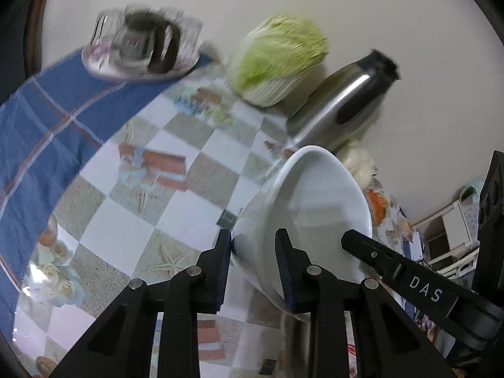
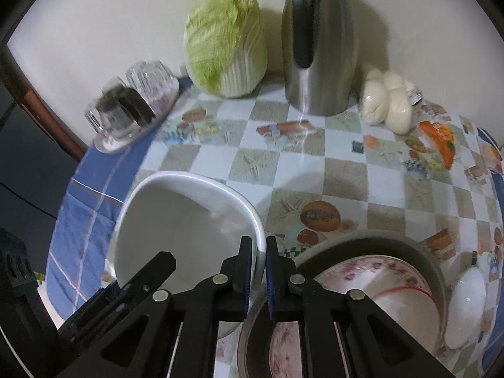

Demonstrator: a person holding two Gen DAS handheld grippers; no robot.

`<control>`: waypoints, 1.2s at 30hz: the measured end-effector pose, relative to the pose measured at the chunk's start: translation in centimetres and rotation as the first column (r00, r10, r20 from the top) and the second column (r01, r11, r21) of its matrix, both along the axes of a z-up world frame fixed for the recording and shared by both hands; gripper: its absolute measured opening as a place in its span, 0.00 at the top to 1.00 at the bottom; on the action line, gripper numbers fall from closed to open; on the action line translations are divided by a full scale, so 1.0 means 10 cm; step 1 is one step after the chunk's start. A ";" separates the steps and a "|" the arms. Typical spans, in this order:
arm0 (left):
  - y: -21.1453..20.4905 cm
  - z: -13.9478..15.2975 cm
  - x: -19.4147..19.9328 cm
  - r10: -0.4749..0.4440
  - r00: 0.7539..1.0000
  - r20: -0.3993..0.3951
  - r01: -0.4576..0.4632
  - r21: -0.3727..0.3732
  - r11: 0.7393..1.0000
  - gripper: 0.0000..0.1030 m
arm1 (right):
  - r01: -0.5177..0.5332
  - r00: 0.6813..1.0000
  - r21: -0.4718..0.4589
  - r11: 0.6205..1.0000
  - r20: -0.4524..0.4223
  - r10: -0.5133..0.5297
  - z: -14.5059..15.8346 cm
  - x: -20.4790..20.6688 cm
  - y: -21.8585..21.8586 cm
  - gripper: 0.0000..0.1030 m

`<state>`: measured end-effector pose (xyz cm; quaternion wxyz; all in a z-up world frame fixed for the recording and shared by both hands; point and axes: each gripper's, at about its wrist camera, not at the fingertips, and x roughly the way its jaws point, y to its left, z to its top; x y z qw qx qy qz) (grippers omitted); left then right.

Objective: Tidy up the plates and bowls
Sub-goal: 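Lift the white square bowl with both grippers and carry it over the basin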

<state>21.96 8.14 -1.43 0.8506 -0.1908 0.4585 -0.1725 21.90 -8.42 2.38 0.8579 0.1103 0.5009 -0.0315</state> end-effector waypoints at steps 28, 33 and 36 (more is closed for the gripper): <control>-0.55 0.66 -0.95 -0.150 0.974 0.171 0.104 0.252 0.962 0.71 | 0.060 0.963 0.290 0.955 0.234 -0.132 0.26 -1.42 -0.55 0.88; -0.68 0.67 -0.98 -0.163 0.972 0.169 0.111 0.280 0.954 0.71 | 0.044 0.957 0.315 0.948 0.260 -0.131 0.29 -1.50 -0.66 0.88; -0.78 0.69 -1.03 -0.168 0.970 0.175 0.110 0.297 0.948 0.71 | 0.040 0.954 0.323 0.946 0.270 -0.132 0.32 -1.55 -0.74 0.88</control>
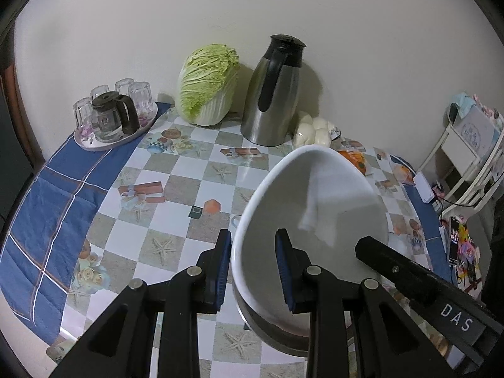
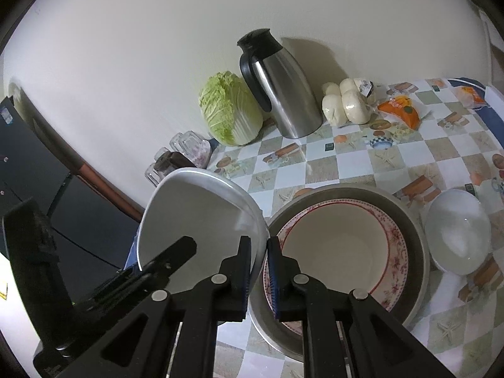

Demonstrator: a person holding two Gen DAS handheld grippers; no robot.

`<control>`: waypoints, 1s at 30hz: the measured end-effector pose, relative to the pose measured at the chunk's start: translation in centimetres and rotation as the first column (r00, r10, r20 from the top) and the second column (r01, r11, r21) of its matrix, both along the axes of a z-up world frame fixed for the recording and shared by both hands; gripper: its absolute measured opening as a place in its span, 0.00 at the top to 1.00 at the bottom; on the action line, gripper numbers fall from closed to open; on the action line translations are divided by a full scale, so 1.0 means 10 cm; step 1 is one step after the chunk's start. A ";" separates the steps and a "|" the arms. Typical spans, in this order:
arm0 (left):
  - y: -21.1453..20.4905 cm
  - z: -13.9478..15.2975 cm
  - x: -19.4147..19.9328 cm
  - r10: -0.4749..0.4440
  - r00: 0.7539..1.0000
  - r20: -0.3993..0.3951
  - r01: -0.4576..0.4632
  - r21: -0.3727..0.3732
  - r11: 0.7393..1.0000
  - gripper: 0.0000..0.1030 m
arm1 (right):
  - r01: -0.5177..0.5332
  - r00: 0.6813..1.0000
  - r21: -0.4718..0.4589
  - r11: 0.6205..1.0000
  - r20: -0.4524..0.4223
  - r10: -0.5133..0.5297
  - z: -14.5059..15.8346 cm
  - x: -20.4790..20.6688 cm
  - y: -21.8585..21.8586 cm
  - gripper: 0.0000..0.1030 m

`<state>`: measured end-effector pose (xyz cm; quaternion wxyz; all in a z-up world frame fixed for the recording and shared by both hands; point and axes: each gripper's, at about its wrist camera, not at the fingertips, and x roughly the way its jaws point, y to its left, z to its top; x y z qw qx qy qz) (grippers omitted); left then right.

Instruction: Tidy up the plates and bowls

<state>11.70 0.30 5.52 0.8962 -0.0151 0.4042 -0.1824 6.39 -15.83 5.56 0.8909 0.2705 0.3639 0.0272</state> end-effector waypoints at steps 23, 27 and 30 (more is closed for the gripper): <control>-0.57 -0.06 -0.13 -0.035 0.999 -0.013 0.036 0.033 0.999 0.71 | 0.063 0.998 0.030 0.998 -0.030 -0.062 -0.04 -0.24 -0.53 0.87; -0.62 -0.13 -0.11 -0.042 0.998 -0.039 0.043 0.032 0.999 0.71 | 0.071 0.996 0.036 0.997 -0.056 -0.068 -0.12 -0.24 -0.59 0.87; -0.65 -0.17 -0.10 -0.048 0.997 -0.052 0.050 0.036 0.998 0.71 | 0.076 0.995 0.046 0.996 -0.065 -0.073 -0.15 -0.24 -0.62 0.87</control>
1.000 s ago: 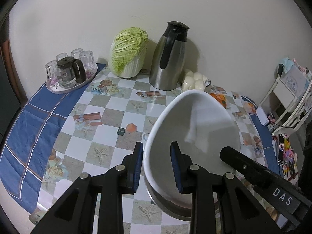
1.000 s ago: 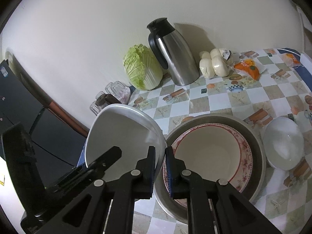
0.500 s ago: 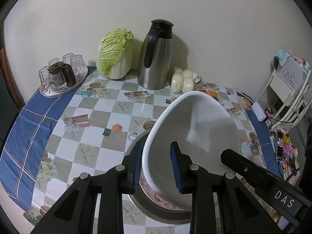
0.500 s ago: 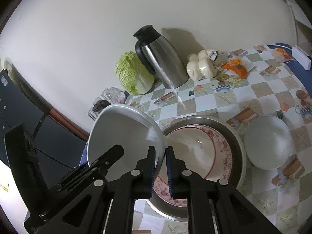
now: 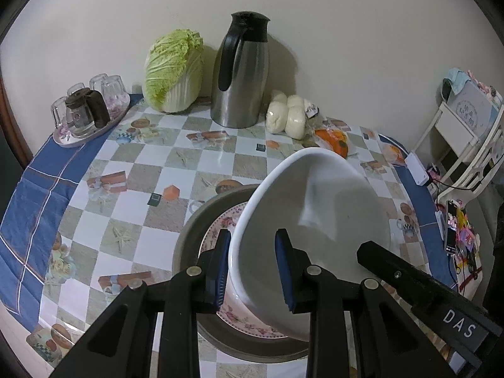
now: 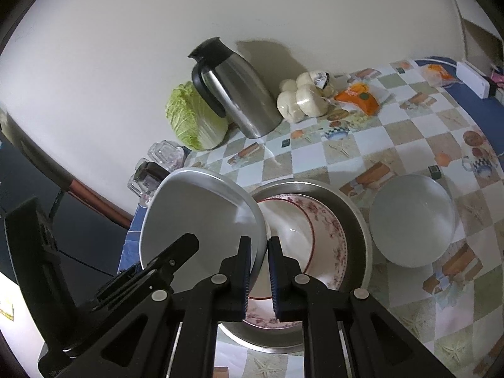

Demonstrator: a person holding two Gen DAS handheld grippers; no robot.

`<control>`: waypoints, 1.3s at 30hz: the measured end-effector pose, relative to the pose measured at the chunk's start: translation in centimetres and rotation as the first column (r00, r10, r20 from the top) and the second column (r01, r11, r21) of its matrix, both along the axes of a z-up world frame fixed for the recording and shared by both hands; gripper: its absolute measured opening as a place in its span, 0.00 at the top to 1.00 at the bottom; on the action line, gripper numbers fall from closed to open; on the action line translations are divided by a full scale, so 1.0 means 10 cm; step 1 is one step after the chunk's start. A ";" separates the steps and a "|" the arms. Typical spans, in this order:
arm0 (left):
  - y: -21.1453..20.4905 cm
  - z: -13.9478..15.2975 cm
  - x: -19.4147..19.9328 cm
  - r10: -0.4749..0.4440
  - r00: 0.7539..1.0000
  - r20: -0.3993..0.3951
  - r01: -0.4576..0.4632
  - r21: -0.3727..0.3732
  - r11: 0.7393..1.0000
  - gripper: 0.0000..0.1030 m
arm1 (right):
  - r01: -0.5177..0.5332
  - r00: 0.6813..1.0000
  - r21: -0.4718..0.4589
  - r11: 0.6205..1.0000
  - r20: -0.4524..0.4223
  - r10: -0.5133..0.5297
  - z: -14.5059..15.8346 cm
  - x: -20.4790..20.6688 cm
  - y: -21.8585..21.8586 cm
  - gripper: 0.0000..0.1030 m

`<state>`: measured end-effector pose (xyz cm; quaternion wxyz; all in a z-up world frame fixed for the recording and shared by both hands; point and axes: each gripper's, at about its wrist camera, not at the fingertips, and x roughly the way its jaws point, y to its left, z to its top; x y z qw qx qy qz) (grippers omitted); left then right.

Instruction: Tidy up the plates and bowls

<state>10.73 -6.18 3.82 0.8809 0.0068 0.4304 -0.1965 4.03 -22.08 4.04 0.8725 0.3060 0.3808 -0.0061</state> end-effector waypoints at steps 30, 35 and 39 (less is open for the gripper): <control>-0.15 -0.28 0.12 -0.027 0.996 -0.083 0.027 0.000 1.000 0.71 | 0.048 0.998 0.046 0.998 -0.043 -0.046 -0.27 0.11 -0.21 0.87; -0.15 -0.30 0.14 -0.021 0.996 -0.090 0.021 0.002 1.000 0.71 | 0.053 0.997 0.041 0.998 -0.063 -0.051 -0.32 0.13 -0.20 0.87; -0.14 -0.29 0.15 -0.020 0.996 -0.086 0.020 -0.001 1.000 0.71 | 0.055 0.997 0.050 0.997 -0.062 -0.052 -0.33 0.14 -0.22 0.87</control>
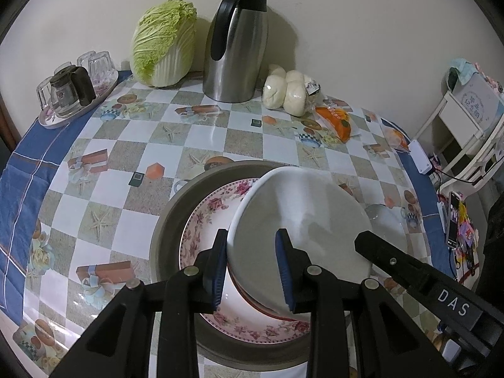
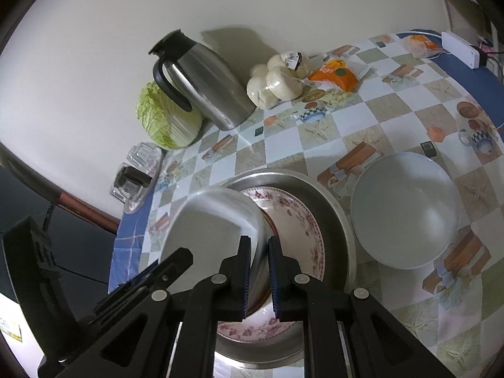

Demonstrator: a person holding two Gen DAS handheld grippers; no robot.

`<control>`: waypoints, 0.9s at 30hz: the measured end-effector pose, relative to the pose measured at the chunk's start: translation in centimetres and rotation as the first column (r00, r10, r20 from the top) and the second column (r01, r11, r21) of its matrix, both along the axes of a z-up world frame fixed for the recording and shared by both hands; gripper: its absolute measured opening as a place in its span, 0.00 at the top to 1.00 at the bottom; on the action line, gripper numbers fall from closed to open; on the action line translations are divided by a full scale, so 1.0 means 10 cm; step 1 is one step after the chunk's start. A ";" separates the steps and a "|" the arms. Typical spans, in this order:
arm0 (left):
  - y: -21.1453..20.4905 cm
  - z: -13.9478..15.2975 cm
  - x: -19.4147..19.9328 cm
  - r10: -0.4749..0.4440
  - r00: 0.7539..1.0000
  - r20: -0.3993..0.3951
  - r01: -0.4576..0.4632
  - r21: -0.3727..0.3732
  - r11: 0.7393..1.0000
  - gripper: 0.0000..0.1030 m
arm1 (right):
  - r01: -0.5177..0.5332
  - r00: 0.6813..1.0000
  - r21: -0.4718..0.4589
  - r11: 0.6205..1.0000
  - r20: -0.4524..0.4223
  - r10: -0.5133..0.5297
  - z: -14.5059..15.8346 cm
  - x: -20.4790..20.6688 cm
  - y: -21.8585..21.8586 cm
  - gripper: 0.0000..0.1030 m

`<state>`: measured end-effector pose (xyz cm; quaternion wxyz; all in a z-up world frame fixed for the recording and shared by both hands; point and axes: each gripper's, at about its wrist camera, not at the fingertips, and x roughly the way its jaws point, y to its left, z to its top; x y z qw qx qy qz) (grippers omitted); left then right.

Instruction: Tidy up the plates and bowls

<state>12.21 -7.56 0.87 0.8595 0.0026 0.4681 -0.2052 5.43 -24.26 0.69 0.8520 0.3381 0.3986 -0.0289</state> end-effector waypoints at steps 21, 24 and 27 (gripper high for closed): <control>0.09 0.07 0.00 0.027 0.999 0.018 -0.027 0.005 1.000 0.64 | -0.026 1.000 0.005 1.000 0.014 0.026 -0.03 0.05 0.09 0.87; 0.10 0.06 0.01 0.028 0.999 0.018 -0.028 0.002 1.000 0.64 | -0.028 0.999 -0.013 1.000 0.020 0.029 -0.02 0.07 0.11 0.87; 0.10 0.06 0.02 0.028 0.999 0.025 -0.028 0.008 1.000 0.62 | -0.031 0.999 -0.008 0.999 0.033 0.032 -0.02 0.10 0.10 0.87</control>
